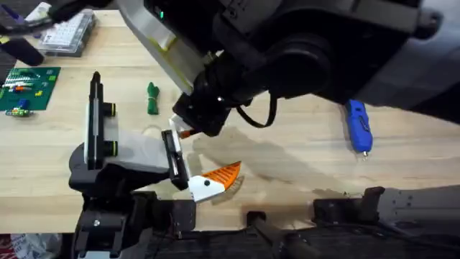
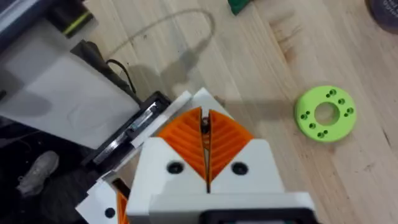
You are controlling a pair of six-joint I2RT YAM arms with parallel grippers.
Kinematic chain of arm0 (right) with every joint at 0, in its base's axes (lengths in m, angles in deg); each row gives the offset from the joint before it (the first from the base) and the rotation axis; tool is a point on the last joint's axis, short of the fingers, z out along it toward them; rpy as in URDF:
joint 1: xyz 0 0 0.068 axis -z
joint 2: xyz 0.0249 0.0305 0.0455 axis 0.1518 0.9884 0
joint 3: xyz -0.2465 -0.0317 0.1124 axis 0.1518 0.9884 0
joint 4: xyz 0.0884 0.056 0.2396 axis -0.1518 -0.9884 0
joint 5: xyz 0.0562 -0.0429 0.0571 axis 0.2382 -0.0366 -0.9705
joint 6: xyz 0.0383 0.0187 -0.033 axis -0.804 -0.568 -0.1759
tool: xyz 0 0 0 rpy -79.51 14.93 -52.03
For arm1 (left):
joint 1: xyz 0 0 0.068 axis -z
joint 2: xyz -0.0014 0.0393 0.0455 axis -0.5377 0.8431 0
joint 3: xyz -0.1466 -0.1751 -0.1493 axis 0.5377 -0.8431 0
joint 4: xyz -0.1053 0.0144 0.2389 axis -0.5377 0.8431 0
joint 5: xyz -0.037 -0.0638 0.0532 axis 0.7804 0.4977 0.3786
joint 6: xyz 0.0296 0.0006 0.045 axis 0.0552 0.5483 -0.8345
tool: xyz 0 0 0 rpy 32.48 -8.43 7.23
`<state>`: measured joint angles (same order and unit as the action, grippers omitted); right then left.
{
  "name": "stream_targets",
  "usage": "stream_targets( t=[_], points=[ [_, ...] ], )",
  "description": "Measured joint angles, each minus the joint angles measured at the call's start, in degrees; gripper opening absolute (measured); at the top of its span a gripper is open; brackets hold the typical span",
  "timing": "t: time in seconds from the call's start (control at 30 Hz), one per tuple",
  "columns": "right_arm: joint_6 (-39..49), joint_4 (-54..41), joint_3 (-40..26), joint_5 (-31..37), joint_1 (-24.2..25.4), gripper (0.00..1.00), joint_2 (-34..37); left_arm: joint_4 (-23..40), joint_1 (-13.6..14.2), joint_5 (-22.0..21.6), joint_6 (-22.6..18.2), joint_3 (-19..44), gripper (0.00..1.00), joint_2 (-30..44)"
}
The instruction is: Pick up the gripper from the table and insert it into the empty holder that is missing its gripper. Then pick up a screw, insert it into the mounting hole, and use the screwdriver to tighten it. Finally, clean up the table by picking up the vegetable and placing it into the bucket.
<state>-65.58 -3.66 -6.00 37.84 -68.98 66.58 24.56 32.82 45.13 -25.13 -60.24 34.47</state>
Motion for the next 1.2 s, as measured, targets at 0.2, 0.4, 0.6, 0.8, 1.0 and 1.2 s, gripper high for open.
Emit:
stream_targets(
  t=[0.2,0.4,0.6,0.8,1.0,1.2],
  points=[
    [0.00,0.57,0.00,-0.05,0.00,0.009,-0.01,0.01,0.00,0.00,0.00,0.00,0.988,0.00],
    [0.00,0.84,0.00,-0.14,0.00,0.009,-0.01,0.02,0.00,0.00,0.00,0.00,0.988,0.00],
    [0.00,1.37,0.00,-0.14,0.00,0.009,-0.01,0.00,0.00,-0.01,0.00,0.00,0.988,0.00],
    [0.00,1.37,0.00,-0.15,0.00,0.009,0.00,0.01,0.00,0.00,0.00,0.00,0.988,0.00],
    [0.00,1.48,0.00,-0.14,0.00,0.009,-0.01,0.00,0.00,-0.01,0.00,0.00,0.988,0.00],
    [0.00,1.40,0.00,-0.15,0.00,0.009,-0.01,0.00,0.00,-0.02,0.00,0.00,0.988,0.00]
  ],
)
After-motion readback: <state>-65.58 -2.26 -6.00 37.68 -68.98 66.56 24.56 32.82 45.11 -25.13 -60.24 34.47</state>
